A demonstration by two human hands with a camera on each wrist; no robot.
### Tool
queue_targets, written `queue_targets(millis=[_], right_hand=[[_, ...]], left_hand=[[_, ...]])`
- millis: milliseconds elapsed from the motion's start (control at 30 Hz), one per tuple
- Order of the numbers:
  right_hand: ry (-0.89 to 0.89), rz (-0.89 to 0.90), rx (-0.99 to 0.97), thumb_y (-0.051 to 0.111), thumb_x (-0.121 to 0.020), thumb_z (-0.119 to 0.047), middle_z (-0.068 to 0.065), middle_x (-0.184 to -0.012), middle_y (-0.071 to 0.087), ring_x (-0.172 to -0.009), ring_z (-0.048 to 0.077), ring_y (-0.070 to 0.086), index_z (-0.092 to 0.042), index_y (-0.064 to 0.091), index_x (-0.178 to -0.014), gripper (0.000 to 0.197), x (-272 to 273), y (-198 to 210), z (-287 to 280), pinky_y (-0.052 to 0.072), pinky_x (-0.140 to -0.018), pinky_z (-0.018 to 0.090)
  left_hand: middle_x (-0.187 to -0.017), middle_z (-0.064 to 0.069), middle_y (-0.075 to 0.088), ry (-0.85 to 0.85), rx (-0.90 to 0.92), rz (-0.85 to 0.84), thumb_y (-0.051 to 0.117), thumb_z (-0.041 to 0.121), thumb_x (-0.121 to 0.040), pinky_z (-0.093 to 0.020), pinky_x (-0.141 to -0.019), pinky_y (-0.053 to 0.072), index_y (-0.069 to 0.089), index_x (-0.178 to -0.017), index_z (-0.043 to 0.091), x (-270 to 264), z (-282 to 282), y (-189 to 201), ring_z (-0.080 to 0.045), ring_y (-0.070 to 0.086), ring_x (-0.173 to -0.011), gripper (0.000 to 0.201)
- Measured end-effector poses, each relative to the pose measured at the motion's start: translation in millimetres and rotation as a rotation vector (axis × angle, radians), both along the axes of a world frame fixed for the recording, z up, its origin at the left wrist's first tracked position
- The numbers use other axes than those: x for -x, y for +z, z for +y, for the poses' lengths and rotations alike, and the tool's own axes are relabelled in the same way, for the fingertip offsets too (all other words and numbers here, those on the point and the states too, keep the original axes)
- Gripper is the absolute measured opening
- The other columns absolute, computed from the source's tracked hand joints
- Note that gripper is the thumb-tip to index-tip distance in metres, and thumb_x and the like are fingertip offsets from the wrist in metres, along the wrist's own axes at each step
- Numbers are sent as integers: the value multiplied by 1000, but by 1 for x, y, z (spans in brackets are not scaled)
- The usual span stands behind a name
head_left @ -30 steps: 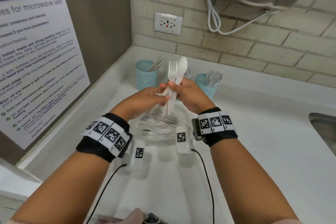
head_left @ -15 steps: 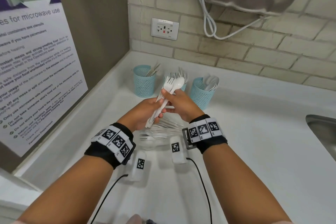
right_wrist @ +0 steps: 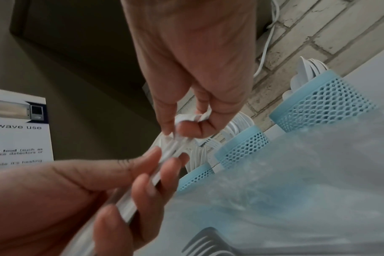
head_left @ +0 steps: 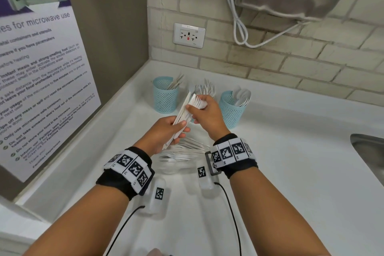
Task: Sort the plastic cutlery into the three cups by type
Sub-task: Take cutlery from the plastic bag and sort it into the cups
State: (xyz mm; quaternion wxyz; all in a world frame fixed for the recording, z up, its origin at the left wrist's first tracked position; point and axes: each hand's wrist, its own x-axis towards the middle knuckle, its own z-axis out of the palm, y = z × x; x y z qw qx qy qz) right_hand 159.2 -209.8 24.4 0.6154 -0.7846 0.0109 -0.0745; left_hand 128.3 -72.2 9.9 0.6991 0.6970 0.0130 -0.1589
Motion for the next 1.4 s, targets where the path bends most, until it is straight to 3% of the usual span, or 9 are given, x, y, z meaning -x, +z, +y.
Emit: queue_targets(millis=[167, 333, 500, 700, 867, 1033, 1133, 1233, 1400], right_hand=[[11, 60, -104, 53, -88, 5, 13, -81, 60, -48, 6, 59, -2, 49, -120, 34, -6, 7, -5, 54, -56, 16], [-142, -76, -29, 47, -87, 12, 2, -77, 52, -57, 11, 58, -4, 52, -117, 34, -16, 27, -16, 53, -54, 17], [-428, -433, 126, 46, -90, 1, -5, -87, 59, -85, 25, 63, -10, 57, -116, 30, -45, 54, -27, 56, -76, 45], [-380, -606, 439, 45, -93, -3, 17, -92, 66, -81, 27, 60, 0, 61, -105, 20, -61, 50, -16, 42, -68, 27], [-304, -441, 756, 42, -94, -6, 20, -88, 65, -82, 35, 59, -1, 63, -101, 23, -69, 23, -10, 46, -66, 39], [-277, -295, 1105, 47, -91, -17, 18, -113, 63, -118, 38, 45, -14, 72, -101, 28, -67, 4, -16, 37, -91, 43], [-283, -291, 1059, 47, -94, -28, 15, -138, 47, -129, 37, 33, -20, 66, -117, 31, -62, 17, -12, 28, -100, 45], [-165, -353, 769, 52, -94, -35, 14, -124, 56, -116, 27, 49, -13, 58, -126, 39, -52, 36, -4, 41, -95, 36], [45, 37, 256, 60, -91, -30, 13, -103, 66, -72, 18, 63, -3, 42, -136, 56, -40, 45, 2, 49, -66, 25]], left_hand=[[-73, 1, 48, 68, 18, 23, 40, 33, -100, -14, -41, 30, 56, -114, 10, -4, 2, -1, -8, 37, -56, 31], [-73, 0, 48, 118, 0, 5, 41, 24, -100, -15, -39, 31, 55, -110, 11, -12, 5, 4, -9, 39, -55, 21], [-81, 0, 57, 192, 33, -6, 44, 20, -99, -17, -46, 36, 58, -106, 12, -17, 8, 4, -10, 48, -59, 18], [-88, -2, 64, 232, 122, 8, 46, 12, -98, -15, -43, 41, 55, -111, 10, -19, 11, 5, -12, 56, -66, 16], [-88, -2, 66, 200, 143, 1, 44, 10, -99, -16, -46, 40, 54, -115, 9, -18, 15, 5, -10, 56, -65, 19], [-90, -2, 69, 148, 217, 18, 47, 11, -97, -15, -49, 47, 58, -110, 10, -16, 18, 5, -11, 60, -70, 16], [-91, -1, 69, 122, 238, 15, 47, 11, -98, -16, -55, 50, 60, -105, 13, -16, 18, 7, -11, 63, -73, 15], [-93, -1, 69, 106, 264, 22, 48, 10, -97, -17, -56, 52, 61, -100, 14, -16, 16, 9, -10, 65, -74, 14], [-92, -4, 68, 70, 303, 61, 49, 9, -97, -16, -51, 51, 60, -104, 11, -15, 9, 13, -6, 66, -60, 13]])
